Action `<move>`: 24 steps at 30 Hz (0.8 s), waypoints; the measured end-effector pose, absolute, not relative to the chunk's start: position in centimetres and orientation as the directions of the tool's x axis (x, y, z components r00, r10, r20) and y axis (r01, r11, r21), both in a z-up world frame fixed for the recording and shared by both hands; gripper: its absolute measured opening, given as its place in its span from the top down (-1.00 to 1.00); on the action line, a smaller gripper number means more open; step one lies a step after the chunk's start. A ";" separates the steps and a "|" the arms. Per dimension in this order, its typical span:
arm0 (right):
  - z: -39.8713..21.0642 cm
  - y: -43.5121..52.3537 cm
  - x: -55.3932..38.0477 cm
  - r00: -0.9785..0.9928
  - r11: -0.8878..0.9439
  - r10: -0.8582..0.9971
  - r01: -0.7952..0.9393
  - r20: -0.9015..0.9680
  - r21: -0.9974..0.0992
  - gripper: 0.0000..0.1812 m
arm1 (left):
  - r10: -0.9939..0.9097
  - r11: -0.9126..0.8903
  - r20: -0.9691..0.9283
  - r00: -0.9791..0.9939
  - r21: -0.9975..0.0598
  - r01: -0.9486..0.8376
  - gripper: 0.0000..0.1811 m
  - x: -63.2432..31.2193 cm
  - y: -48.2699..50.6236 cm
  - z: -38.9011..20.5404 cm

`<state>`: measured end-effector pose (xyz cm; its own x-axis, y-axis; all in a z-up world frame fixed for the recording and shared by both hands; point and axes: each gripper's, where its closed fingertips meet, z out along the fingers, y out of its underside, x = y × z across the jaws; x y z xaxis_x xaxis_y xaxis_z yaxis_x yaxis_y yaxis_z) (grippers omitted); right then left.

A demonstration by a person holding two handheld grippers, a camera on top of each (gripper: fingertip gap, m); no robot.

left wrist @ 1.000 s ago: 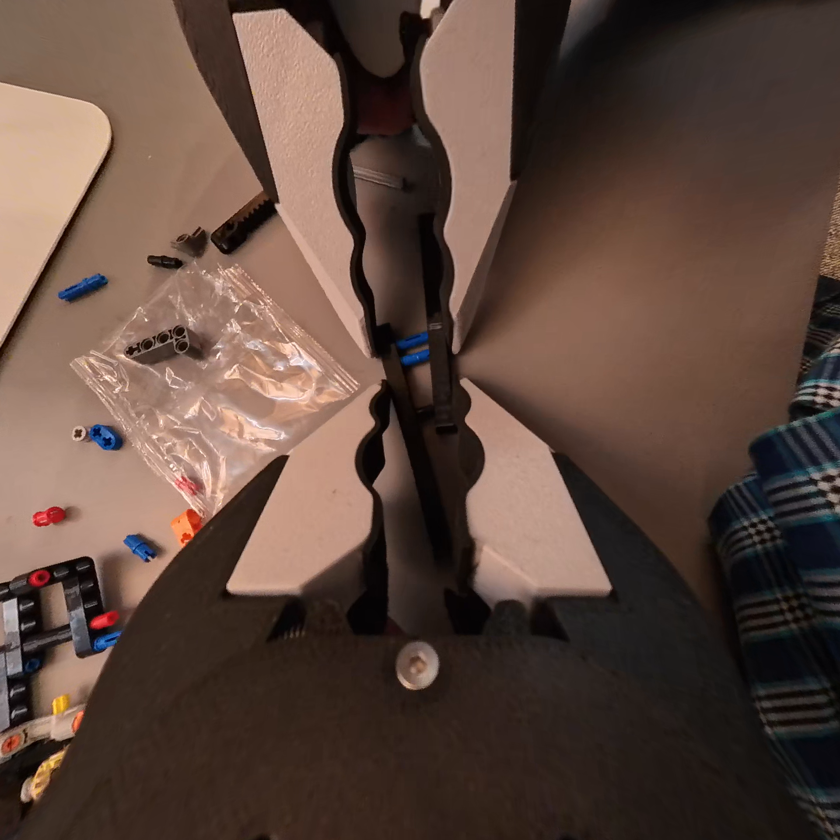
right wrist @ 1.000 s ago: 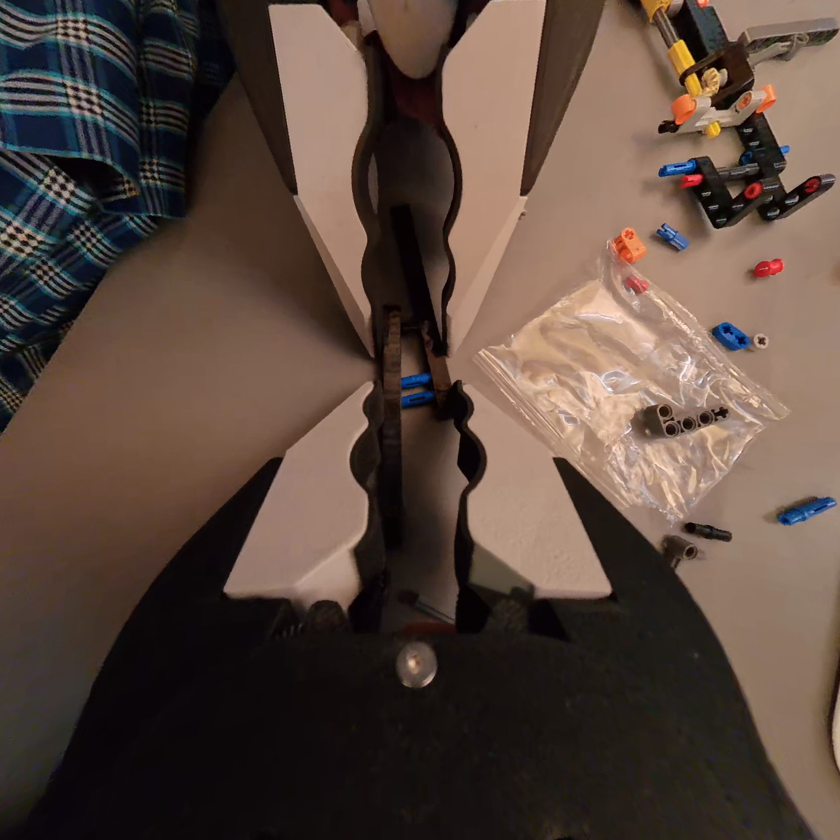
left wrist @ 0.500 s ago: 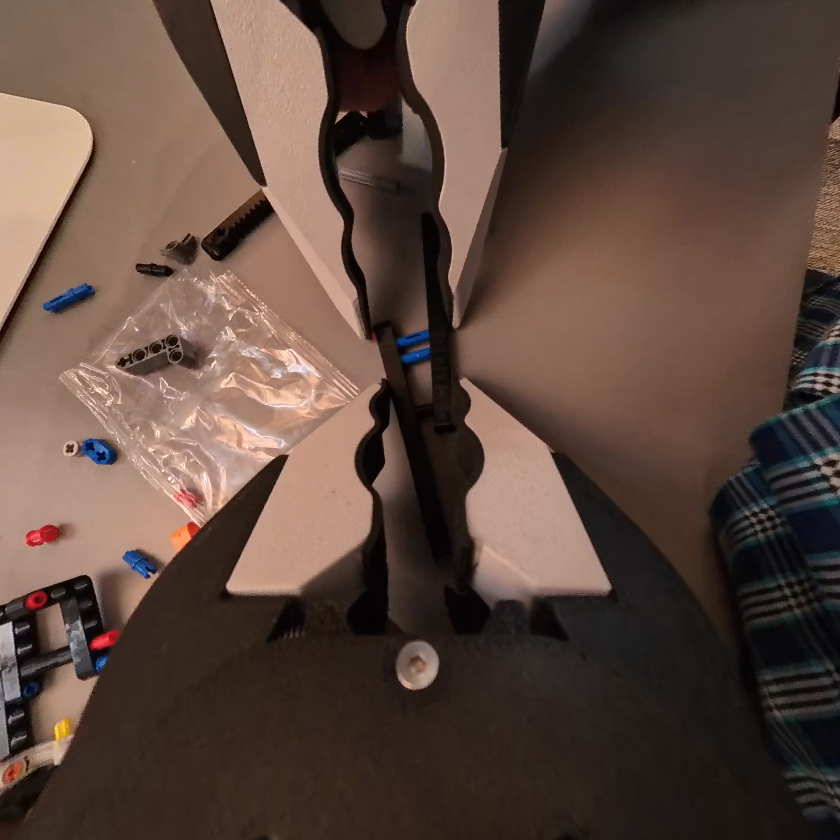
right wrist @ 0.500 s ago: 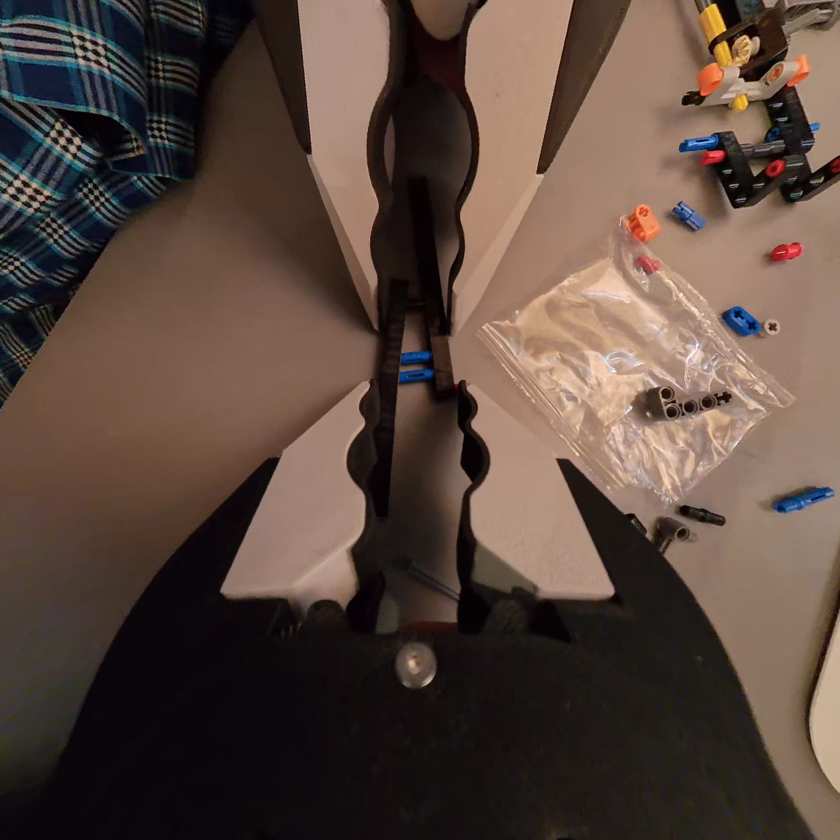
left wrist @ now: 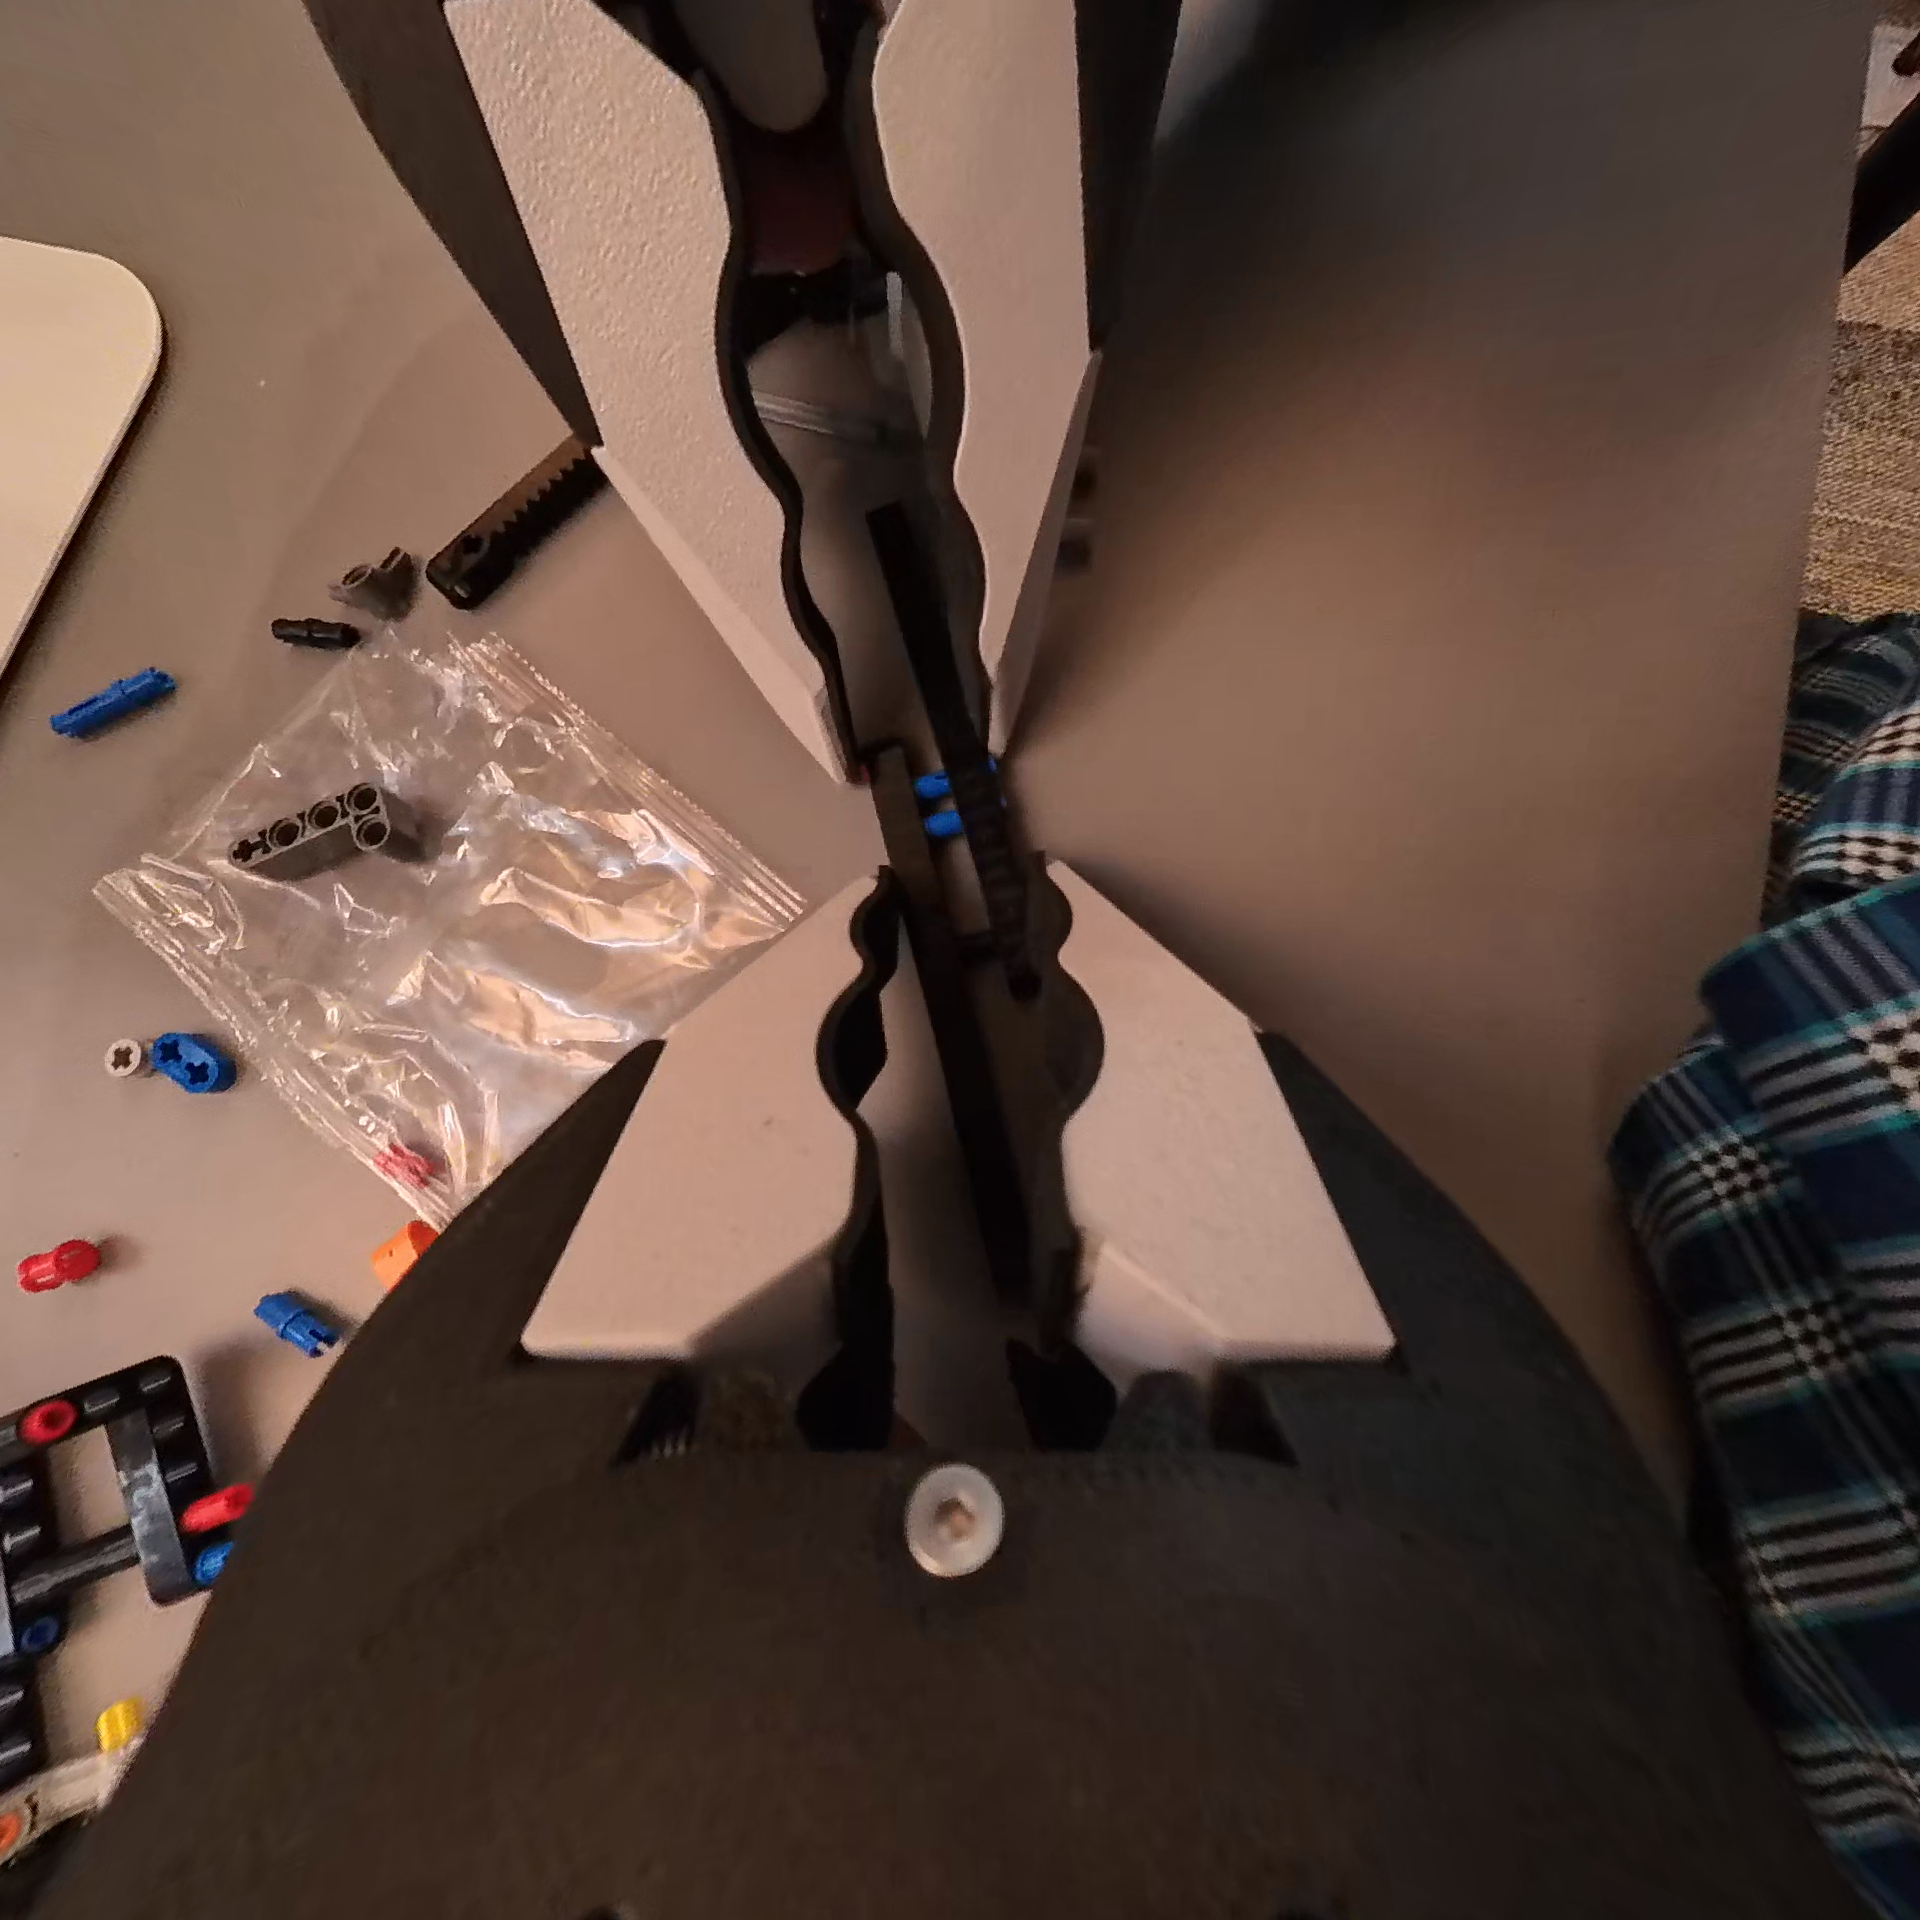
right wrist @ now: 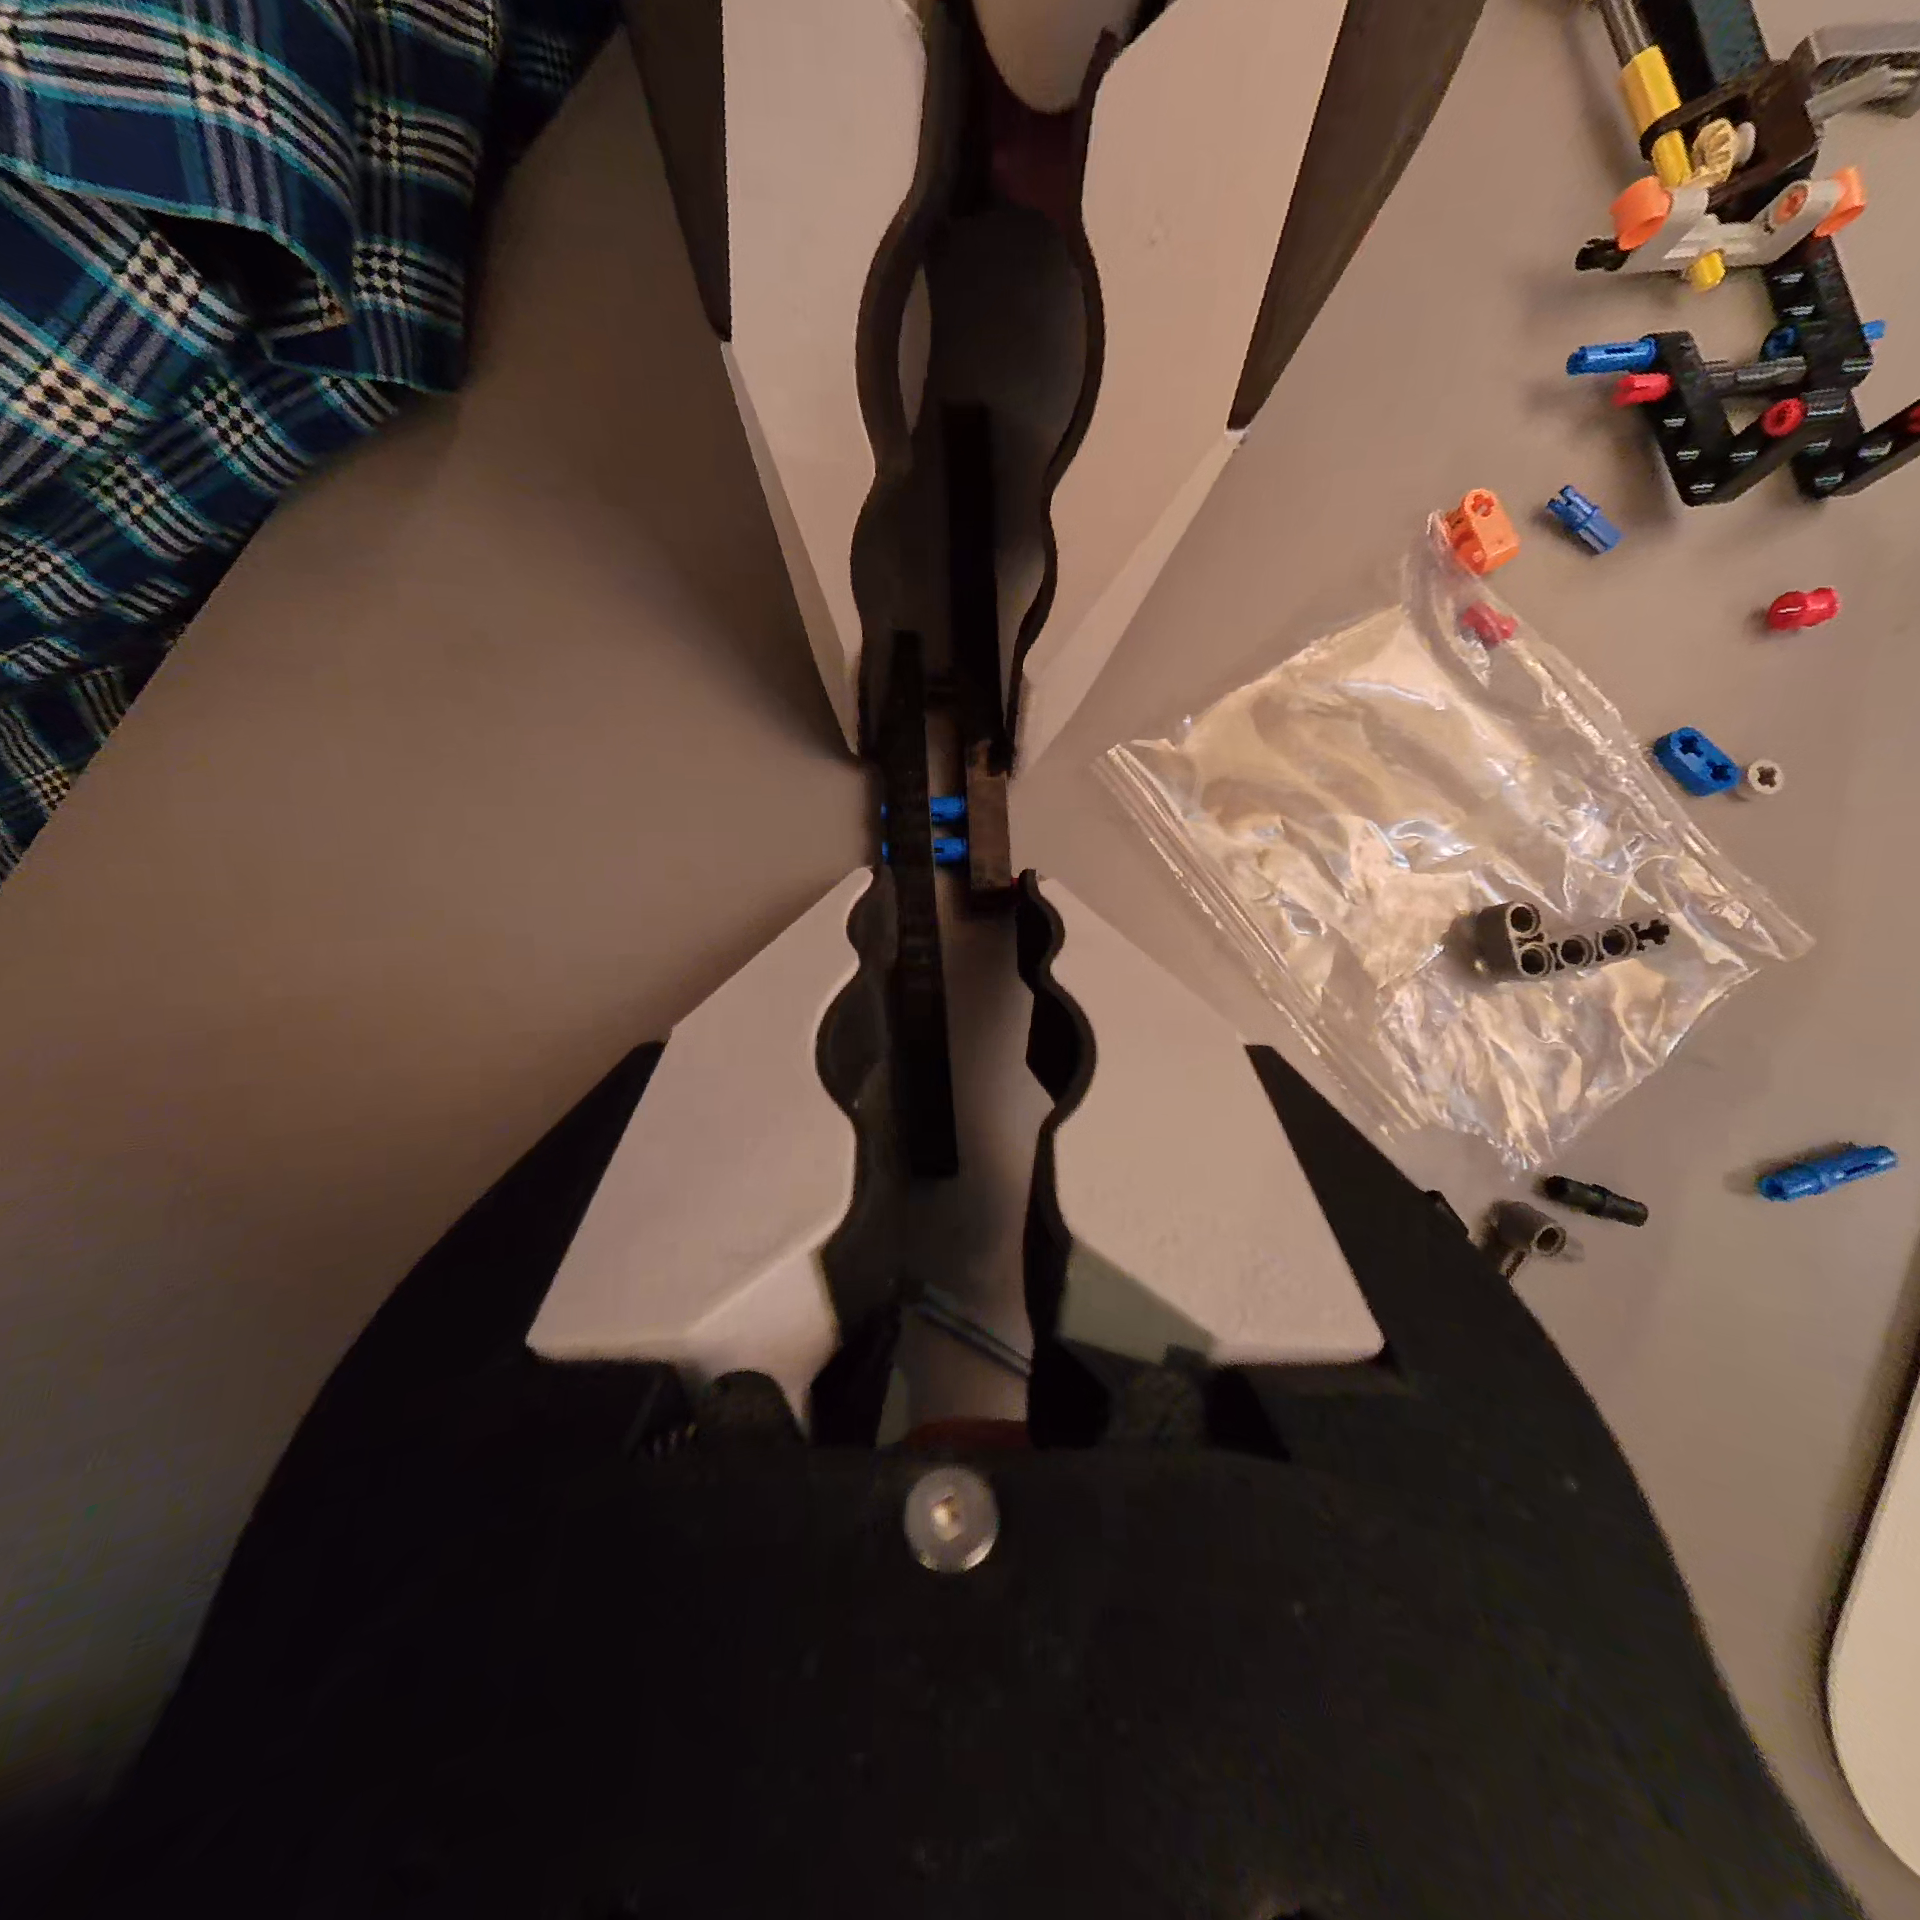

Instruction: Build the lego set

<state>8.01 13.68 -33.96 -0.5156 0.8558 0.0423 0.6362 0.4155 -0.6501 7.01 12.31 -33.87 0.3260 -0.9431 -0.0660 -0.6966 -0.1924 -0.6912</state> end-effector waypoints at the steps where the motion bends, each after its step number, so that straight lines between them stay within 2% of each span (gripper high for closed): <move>1: -33.9 13.7 8.0 -0.514 0.414 0.857 0.635 0.044 -0.652 0.76 | -0.943 -0.197 -0.060 0.328 -0.692 -0.694 0.74 7.0 12.3 -33.9; 6: -33.9 13.7 8.0 -0.502 0.408 0.863 0.636 0.049 -0.656 0.76 | -0.938 -0.198 -0.084 0.336 -0.666 -0.719 0.70 6.2 12.1 -33.7; 17: -33.7 13.6 8.1 -0.495 0.416 0.866 0.630 0.073 -0.656 0.76 | -0.935 -0.167 -0.131 0.331 -0.658 -0.735 0.75 5.7 11.8 -33.7; 24: -33.4 13.9 8.2 -0.498 0.487 0.849 0.603 0.178 -0.632 0.76 | -0.923 -0.117 -0.208 0.323 -0.651 -0.750 0.73 5.3 11.7 -33.4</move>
<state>8.23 13.92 -33.39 -0.4979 0.8487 0.1782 0.6034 0.4866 -0.6317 5.29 11.72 -33.43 0.3234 -0.9232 -0.2076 -0.7505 -0.1166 -0.6505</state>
